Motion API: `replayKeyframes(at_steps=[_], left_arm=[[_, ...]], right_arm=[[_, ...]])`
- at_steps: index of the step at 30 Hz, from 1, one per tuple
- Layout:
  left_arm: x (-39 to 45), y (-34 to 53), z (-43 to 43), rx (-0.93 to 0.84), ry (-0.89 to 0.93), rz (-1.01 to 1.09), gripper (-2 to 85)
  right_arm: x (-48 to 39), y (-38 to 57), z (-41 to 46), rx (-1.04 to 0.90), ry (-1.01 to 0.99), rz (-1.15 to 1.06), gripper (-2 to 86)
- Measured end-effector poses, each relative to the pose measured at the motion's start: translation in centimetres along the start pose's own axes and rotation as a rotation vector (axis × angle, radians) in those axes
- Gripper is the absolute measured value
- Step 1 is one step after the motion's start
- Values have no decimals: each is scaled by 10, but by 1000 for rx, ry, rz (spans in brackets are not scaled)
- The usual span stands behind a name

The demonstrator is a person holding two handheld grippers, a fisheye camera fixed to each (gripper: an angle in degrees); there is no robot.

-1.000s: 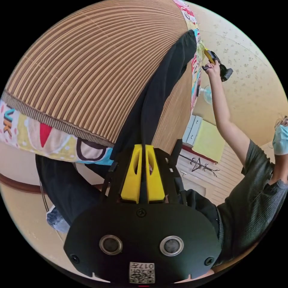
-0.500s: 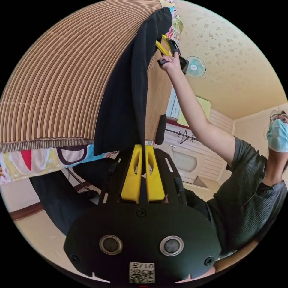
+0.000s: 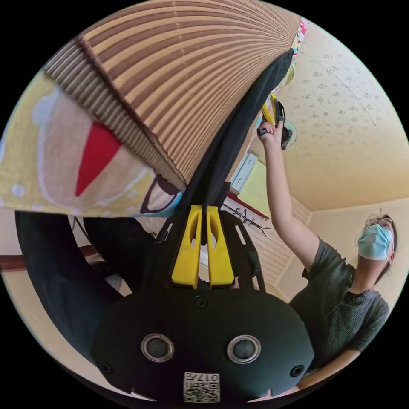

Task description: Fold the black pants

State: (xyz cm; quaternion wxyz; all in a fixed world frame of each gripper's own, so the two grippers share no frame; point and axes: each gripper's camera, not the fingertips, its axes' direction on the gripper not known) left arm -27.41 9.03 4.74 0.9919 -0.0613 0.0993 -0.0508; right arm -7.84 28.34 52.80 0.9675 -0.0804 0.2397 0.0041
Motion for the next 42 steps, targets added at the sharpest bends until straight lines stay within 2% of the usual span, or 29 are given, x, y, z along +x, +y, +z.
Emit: replayKeyframes(at_steps=[6, 9, 11, 12, 14, 17, 21, 26, 29, 33, 37, 42], left_arm=[[28, -6, 6, -78, -160, 87, -9], [50, -6, 15, -173, -1, 228, -9], [64, 0, 28, -264, 209, 339, -8], [63, 1, 30, -271, 225, 334, -8], [46, 1, 31, -193, 127, 236, -8], [16, -1, 28, -107, -101, 105, -4], [4, 1, 40, -159, -164, 89, 14], [23, 17, 56, -248, -321, 194, 39], [46, 19, 52, -198, -366, 291, 54], [79, -1, 50, -125, -389, 411, 71], [115, -45, 57, -22, -367, 526, 84], [147, -88, 68, 85, -363, 589, 88]], right_arm=[[6, -10, -3, 43, -161, 90, 45], [8, -1, -45, 162, -241, 91, 31], [12, 8, -71, 229, -169, 103, 27], [17, 11, -81, 242, -94, 105, 26], [25, 8, -78, 195, -55, 75, 26], [40, 5, -41, -14, -160, 43, 25], [43, 43, -22, -86, -211, -12, 23], [55, 110, -26, -111, -379, 0, 20], [68, 155, -31, -128, -486, 57, 16], [87, 198, -60, 0, -537, 176, 9], [92, 200, -80, 41, -444, 209, 7], [69, 180, -74, -60, -239, 126, 7]])
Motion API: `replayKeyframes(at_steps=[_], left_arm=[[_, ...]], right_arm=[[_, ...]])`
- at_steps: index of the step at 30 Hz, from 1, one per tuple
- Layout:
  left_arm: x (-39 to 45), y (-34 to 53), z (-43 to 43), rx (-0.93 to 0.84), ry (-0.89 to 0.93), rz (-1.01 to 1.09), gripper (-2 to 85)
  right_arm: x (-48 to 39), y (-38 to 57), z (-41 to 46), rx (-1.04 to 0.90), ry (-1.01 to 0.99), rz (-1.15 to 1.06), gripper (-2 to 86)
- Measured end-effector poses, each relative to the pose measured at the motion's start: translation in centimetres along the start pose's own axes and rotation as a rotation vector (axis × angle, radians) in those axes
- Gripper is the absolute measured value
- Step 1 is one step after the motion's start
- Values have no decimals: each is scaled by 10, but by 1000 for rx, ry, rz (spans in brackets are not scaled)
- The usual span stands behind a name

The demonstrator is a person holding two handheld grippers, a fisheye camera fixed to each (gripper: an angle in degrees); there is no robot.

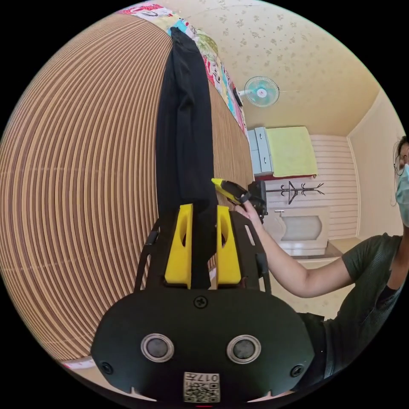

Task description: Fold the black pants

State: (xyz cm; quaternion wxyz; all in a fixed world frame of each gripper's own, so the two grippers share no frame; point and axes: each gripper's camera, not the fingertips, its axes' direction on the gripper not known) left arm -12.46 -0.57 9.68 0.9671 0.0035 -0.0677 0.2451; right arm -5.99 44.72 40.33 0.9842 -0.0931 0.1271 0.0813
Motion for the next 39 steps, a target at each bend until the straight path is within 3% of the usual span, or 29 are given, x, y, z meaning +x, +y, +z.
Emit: replayKeyframes(at_steps=[4, 6, 10, 12, 13, 15, 18, 19, 21, 23, 24, 30, 33, 39], left_arm=[[10, -17, -18, 157, -31, -2, 88], [9, -27, -9, 86, -22, 23, 94], [-9, -27, 52, -247, 77, -7, 146], [-6, -13, 70, -332, 61, 12, 133], [0, -4, 73, -355, 53, 39, 61], [12, 7, 66, -342, 132, 59, 12], [13, 21, 37, -159, 560, 25, -3], [-4, 31, 32, -75, 691, -75, -6], [-27, 49, 33, -46, 578, -237, -7], [-41, 68, 42, -170, 172, -302, -7], [-42, 71, 44, -182, 116, -309, -7], [-13, 62, 44, -148, -50, -216, 13], [12, 30, 25, -11, -94, -115, 78], [19, -103, 24, 117, -48, 32, 99]], right_arm=[[-10, -8, 5, -45, 64, -45, 8], [-15, -10, 7, -53, 82, -71, 8], [-7, -10, 7, -39, 25, -33, 9], [-4, -10, 6, -36, -1, -13, 10], [-6, -10, 6, -37, -2, -16, 10], [-19, -7, 1, -8, -101, -117, 10], [-18, 1, -5, 72, -410, -153, 8], [-16, 2, -3, 84, -444, -136, 8], [-10, 4, 14, 43, -280, -35, 8], [-9, 2, 31, -26, -107, 12, 8], [-11, -1, 36, -42, -105, 7, 8], [-32, -15, 40, -93, -14, -66, 13], [-33, -26, 34, -111, -48, -74, 19], [-31, -59, 19, -60, -24, -35, 30]])
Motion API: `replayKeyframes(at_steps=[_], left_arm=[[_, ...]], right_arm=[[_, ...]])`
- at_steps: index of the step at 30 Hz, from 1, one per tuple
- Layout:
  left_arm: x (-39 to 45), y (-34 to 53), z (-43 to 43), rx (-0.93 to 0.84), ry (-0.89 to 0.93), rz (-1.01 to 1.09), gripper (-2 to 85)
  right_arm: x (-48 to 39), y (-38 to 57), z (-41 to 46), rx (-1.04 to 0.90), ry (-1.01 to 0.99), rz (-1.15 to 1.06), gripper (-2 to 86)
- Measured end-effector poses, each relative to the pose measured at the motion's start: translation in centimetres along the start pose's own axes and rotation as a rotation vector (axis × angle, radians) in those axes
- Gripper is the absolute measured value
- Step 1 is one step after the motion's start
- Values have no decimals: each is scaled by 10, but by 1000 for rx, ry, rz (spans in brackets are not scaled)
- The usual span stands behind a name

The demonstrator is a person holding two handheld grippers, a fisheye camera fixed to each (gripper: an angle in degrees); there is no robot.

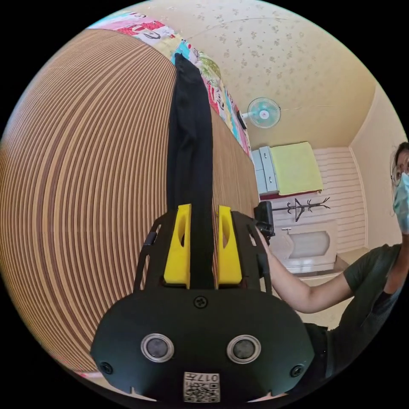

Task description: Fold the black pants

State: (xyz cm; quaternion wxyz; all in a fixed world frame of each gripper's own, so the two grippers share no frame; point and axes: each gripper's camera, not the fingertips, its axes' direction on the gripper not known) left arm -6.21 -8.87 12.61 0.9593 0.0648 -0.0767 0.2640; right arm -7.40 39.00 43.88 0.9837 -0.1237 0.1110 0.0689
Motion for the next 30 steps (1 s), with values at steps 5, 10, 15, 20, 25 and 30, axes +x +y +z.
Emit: replayKeyframes(at_steps=[5, 10, 15, 20, 25, 30], left_arm=[[-10, -114, 59, -84, -62, -1, 112], [-4, -155, 83, -143, -144, -8, 41], [-17, -147, 41, -5, 48, 5, 4], [-64, -143, 18, 30, 62, -143, 63], [-73, -170, 16, 40, 154, -143, 112], [-73, -209, 43, -113, 302, -168, 105]], right_arm=[[-13, -38, -7, 58, 33, -22, 47], [-12, -82, -7, 99, 30, 7, 67], [3, -114, -5, 118, 36, 12, 75], [31, -137, 2, 106, -29, 54, 87], [53, -176, -1, 84, -183, 88, 108], [63, -232, 11, 4, -285, 81, 105]])
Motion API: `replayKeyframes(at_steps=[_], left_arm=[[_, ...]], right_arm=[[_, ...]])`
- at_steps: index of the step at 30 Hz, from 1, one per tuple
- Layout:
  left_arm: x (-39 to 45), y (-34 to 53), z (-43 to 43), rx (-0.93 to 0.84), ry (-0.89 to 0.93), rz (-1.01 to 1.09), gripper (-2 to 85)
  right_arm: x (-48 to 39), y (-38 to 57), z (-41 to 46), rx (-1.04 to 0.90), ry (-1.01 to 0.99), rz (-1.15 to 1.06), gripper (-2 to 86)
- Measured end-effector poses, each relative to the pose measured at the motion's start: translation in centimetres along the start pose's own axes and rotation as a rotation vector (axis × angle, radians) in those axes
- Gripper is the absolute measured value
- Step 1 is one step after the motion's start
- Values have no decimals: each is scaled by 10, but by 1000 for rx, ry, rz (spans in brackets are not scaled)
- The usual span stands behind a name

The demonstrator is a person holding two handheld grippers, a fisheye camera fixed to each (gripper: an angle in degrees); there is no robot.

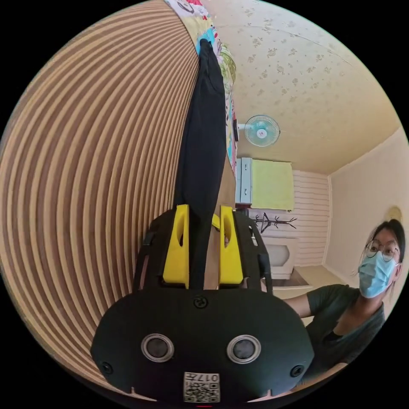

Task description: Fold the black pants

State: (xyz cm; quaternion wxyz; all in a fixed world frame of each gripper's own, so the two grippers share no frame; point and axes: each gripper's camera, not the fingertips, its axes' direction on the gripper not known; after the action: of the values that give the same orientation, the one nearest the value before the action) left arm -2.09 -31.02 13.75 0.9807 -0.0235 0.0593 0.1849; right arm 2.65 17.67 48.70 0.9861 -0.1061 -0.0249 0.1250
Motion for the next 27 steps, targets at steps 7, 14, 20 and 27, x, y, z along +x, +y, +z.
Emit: replayKeyframes(at_steps=[7, 14, 20, 27], left_arm=[[36, 10, -37, 78, 472, 116, 68], [103, 48, -62, 40, 70, 173, 51], [92, 99, -64, 124, 330, 135, 126], [149, 186, -94, 351, 387, 225, 141]], right_arm=[[-26, 9, -42, 93, -337, -136, 33], [-76, 43, -78, 21, -253, -239, 27], [-106, 56, -105, 38, -328, -280, 26], [-205, 80, -144, 5, -382, -405, 25]])
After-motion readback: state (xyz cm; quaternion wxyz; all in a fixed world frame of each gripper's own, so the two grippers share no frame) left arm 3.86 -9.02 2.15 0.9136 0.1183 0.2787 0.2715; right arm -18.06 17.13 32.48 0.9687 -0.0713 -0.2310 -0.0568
